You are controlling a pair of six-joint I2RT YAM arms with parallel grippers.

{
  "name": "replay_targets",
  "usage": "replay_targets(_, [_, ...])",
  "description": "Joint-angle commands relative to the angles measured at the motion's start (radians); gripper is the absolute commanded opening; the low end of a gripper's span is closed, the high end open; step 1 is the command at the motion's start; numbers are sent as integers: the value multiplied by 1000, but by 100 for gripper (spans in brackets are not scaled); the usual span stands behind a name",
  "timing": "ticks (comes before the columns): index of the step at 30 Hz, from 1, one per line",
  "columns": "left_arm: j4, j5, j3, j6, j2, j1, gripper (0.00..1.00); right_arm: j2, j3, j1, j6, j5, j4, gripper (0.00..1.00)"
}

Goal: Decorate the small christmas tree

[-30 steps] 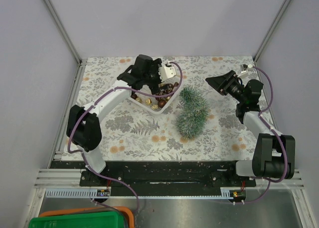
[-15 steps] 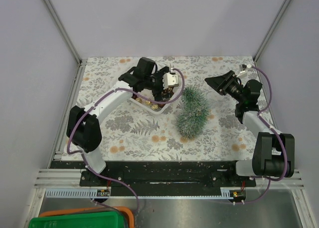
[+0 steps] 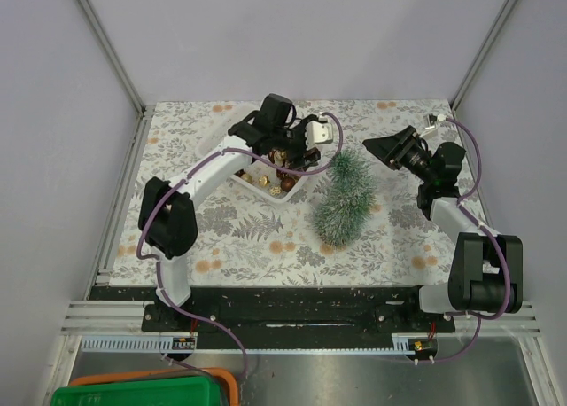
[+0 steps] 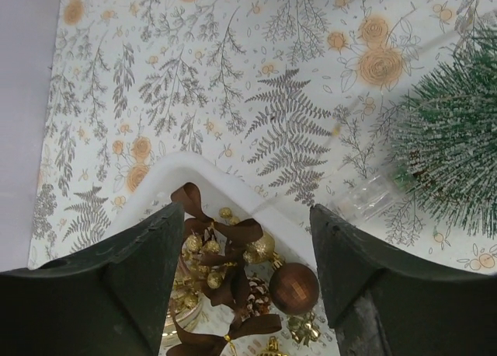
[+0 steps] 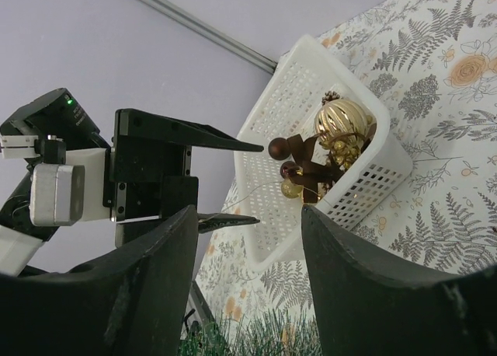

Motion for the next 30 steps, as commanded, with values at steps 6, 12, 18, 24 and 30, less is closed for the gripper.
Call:
replay_targets(6, [-9,58,87,31,37,-29,60,-2,-1,31,12,-24,62,63])
replay_targets(12, [-3,54,81,33,46,-29,23,-15,-12,66,-1,-12,50,63])
replay_targets(18, [107,23,58,-82,18,-13,0,-22,-13,69,-8,-12,42,63])
replay_targets(24, [227,21,63,-308,-28,54,0,-22,-12,69,-4,-17,52,62])
replay_targets(30, [276,104,40,-430,-64,70,0,-22,-10,97,1,-17,61,63])
